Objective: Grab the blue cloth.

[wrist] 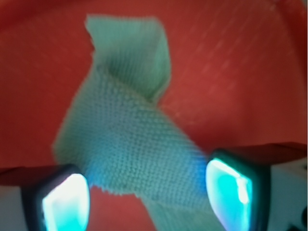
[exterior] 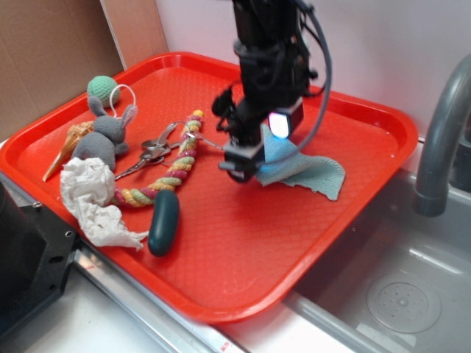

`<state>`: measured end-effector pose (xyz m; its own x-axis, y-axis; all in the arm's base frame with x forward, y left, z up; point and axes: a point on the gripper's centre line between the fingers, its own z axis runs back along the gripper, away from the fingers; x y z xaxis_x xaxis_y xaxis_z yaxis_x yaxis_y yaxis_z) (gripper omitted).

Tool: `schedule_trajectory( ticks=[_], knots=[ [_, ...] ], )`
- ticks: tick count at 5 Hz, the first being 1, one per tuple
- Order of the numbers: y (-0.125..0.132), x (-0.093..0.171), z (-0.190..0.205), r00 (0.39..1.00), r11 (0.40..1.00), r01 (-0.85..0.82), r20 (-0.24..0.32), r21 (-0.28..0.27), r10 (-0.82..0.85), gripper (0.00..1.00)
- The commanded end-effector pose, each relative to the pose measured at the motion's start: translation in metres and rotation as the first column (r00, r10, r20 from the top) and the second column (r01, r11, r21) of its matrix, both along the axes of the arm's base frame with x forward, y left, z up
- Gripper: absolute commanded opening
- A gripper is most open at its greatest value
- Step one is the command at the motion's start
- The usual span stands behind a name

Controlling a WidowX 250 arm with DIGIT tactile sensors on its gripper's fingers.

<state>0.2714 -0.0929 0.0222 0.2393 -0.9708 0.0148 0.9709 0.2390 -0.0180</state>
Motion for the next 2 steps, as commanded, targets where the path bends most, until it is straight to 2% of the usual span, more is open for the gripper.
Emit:
schedule_trajectory(
  ticks=[1,2],
  knots=[
    [-0.019,-0.012,0.006,0.996,0.999,-0.048,0.071,-0.012,0.048,0.0],
    [-0.003,-0.009,0.031,0.981,0.986,-0.158,0.102,-0.047,0.162,0.0]
  ],
)
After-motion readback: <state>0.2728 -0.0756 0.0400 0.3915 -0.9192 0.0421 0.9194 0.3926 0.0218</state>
